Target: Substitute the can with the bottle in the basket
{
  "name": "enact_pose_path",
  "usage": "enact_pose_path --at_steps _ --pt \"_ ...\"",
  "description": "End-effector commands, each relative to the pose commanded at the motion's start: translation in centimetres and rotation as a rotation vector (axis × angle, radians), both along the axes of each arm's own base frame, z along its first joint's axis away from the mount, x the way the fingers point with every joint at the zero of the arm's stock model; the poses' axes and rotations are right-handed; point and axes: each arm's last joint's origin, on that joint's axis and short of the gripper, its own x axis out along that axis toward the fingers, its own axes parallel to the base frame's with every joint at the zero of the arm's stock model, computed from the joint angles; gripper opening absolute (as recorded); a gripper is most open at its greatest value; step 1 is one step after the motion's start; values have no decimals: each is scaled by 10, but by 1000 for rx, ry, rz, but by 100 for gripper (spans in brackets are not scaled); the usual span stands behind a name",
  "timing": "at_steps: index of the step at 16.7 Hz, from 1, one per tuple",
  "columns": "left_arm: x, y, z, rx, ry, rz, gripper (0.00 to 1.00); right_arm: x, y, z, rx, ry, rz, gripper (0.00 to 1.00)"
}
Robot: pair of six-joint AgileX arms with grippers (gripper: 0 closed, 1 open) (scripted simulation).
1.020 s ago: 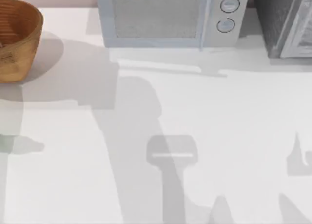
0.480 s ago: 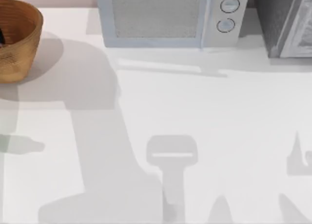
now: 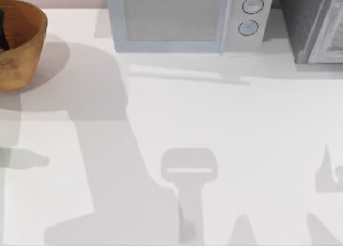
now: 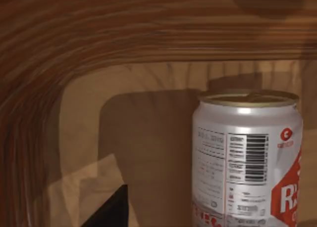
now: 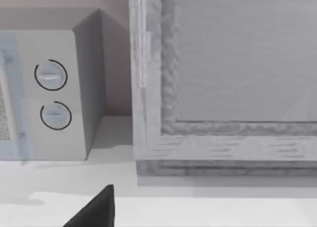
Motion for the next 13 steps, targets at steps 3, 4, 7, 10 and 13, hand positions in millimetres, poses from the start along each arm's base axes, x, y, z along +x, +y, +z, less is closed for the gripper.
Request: enact_pose_path --at_steps 3,4,7,10,13 --pt "4 -5 -21 0 0 0 100 0 0 0 0 0 0 100" --pt "5 -6 -27 0 0 0 100 0 0 0 0 0 0 100" --pt "6 -9 -38 0 0 0 100 0 0 0 0 0 0 100" --pt "6 -9 -39 0 0 0 100 0 0 0 0 0 0 100" --pt "6 -9 -39 0 0 0 85 0 0 0 0 0 0 100"
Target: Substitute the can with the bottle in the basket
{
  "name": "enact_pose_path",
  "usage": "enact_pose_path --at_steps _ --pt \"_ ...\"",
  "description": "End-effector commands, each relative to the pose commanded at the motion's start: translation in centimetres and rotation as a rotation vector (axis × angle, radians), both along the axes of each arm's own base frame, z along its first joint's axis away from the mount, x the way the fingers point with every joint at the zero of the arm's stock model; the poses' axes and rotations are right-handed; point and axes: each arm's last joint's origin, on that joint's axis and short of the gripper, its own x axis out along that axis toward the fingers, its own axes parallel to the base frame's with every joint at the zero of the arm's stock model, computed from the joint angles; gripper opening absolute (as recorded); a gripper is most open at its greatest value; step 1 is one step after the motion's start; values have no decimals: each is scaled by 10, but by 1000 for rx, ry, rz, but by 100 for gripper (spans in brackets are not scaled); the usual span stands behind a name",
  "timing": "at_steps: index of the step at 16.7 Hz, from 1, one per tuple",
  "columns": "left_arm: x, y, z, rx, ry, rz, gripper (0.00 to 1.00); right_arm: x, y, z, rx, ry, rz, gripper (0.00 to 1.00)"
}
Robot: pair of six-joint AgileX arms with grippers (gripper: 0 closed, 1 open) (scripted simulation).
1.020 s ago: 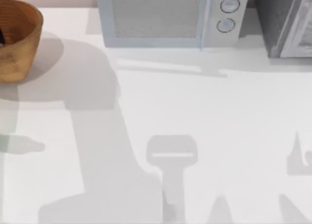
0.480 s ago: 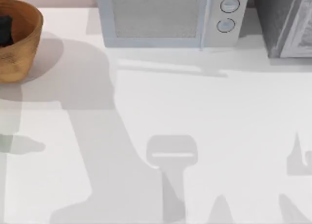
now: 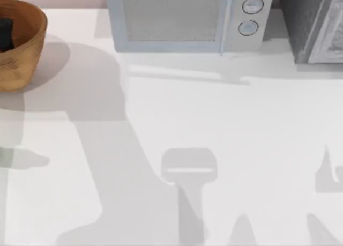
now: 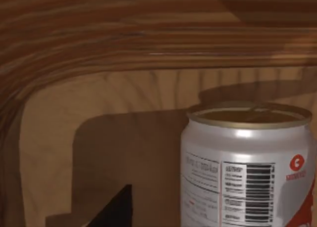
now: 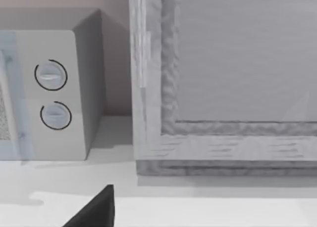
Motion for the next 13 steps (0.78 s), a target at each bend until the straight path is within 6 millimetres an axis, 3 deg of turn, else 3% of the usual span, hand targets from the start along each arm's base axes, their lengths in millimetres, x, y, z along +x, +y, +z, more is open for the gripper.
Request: enact_pose_path --at_steps 11,13 --pt "0 0 0 0 0 0 2 0 0 0 0 0 0 100" --pt "0 0 0 0 0 0 0 0 0 0 0 0 0 100"
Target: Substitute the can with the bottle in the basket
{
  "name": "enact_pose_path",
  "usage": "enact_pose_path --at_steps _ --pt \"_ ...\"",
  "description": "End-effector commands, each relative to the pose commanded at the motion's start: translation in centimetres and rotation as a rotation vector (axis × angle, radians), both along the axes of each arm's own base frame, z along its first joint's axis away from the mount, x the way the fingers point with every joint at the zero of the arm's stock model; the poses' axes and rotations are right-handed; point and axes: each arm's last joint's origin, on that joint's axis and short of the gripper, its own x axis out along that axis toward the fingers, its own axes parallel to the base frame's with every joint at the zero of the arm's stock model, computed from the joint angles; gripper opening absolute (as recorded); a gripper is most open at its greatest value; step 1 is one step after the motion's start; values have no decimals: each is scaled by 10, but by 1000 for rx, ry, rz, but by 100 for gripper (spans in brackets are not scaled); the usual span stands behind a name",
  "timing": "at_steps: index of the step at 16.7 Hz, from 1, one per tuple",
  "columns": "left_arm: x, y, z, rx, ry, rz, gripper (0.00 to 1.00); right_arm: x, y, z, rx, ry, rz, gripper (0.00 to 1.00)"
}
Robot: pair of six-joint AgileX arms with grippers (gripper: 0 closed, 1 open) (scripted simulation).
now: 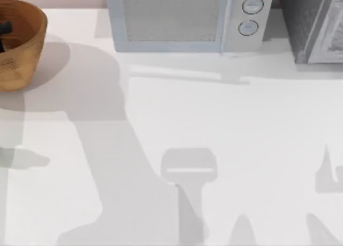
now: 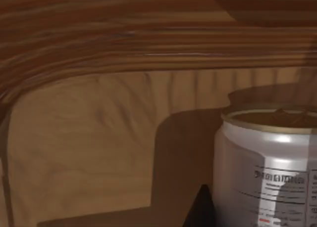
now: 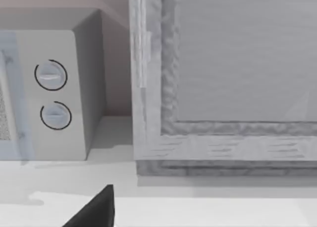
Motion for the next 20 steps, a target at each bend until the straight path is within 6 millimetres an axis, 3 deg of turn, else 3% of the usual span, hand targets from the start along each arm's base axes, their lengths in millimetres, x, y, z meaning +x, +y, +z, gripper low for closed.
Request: enact_pose_path --at_steps 6,7,11,13,16,20 --pt "0 0 0 0 0 0 0 0 0 0 0 0 0 100" --pt "-7 -4 25 0 -28 -7 0 0 0 0 0 0 0 100" --pt "-12 -3 38 16 -53 13 0 0 0 0 0 0 0 100" --pt "-22 -5 59 40 -98 34 0 0 0 0 0 0 0 100" --pt "-50 -14 105 92 -218 61 0 0 0 0 0 0 0 100" --pt "-121 -41 175 172 -457 89 0 0 0 0 0 0 0 100"
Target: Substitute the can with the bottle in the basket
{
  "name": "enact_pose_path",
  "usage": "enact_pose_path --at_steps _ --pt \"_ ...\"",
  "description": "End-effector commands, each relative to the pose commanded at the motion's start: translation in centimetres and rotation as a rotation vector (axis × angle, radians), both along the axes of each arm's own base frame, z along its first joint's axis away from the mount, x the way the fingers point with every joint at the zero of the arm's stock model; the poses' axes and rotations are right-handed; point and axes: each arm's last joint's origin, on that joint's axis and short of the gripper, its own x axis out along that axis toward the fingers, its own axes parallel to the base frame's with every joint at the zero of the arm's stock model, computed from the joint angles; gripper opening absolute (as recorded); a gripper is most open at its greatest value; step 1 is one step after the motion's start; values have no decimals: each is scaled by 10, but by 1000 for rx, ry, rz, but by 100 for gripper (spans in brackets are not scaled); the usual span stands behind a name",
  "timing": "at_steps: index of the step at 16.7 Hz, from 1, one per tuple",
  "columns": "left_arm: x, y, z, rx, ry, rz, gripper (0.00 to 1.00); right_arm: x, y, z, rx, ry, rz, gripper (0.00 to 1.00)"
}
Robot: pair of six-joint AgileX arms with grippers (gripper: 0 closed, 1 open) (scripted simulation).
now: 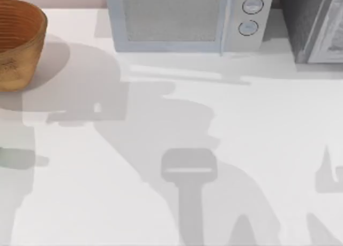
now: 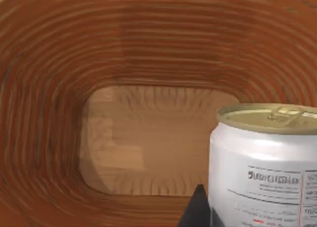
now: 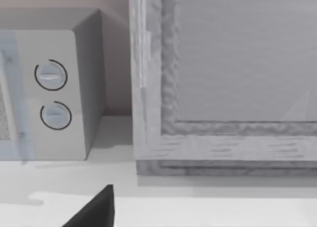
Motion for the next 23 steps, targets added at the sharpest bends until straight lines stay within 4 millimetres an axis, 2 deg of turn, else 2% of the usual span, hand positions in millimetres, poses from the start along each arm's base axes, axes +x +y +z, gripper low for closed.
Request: enact_pose_path --at_steps 3,5,8,11,14,18,20,23 --pt "-74 -25 30 54 -201 10 0 0 0 0 0 0 0 100" --pt "-126 -41 32 81 -333 13 0 0 0 0 0 0 0 100" --pt "-195 -59 9 104 -513 12 0 0 0 0 0 0 0 100" --pt "-244 -70 -34 107 -666 10 0 0 0 0 0 0 0 100" --pt "-271 -75 -82 97 -787 12 0 0 0 0 0 0 0 100" --pt "-282 -78 -129 74 -889 23 0 0 0 0 0 0 0 100" --pt "-282 -79 -141 66 -913 28 0 0 0 0 0 0 0 100" --pt "-282 -79 -143 64 -918 30 0 0 0 0 0 0 0 100"
